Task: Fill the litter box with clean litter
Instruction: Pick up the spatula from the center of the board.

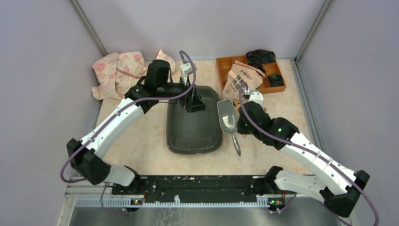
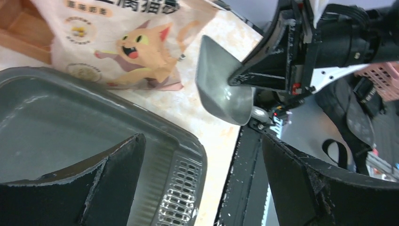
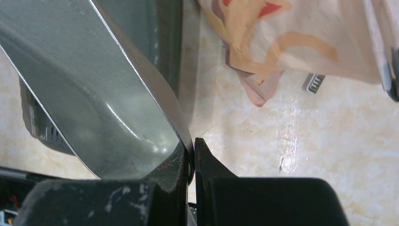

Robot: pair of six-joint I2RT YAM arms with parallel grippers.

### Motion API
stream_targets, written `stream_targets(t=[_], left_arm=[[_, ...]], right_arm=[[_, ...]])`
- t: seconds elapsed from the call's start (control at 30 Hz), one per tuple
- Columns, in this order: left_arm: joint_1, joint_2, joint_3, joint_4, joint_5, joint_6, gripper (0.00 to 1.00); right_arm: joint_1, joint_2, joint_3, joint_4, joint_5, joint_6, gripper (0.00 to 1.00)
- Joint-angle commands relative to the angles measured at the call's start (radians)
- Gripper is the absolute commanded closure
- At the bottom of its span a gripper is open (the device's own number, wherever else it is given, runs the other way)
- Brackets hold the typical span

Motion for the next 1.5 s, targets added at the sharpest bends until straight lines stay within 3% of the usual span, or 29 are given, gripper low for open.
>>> stream_targets(t=[0.0,0.4,0.7,1.0,1.23,1.47], left_arm=[[-0.007,0.005,0.007,0.02,0.157,0.02,0.01],[-0.019,0.038,-0.038,0.014,0.157,-0.002,0.01],[-0.054,0.092,-0.004,0.003,0.151,0.007,0.03],[-0.083,0.145,0.028,-0.04,0.181,0.014,0.36],[-0.103,0.155,0.01,-0.021,0.169,0.0,0.89],[-0.106,0.166,0.007,0.008,0.16,-0.04,0.96]], right_arm=[[0.002,0.011,0.083,0.043,-0.088,-0.199,1.0],[0.128,0.06,0.176,0.02,-0.06,-0.371,1.0],[0.138,0.079,0.21,0.02,-0.066,-0.425,1.0],[0.138,0.121,0.234,0.041,-0.118,-0.477,1.0],[0.138,0.137,0.255,0.043,-0.141,-0.499,1.0],[0.138,0.139,0.278,0.034,-0.114,-0.489,1.0]])
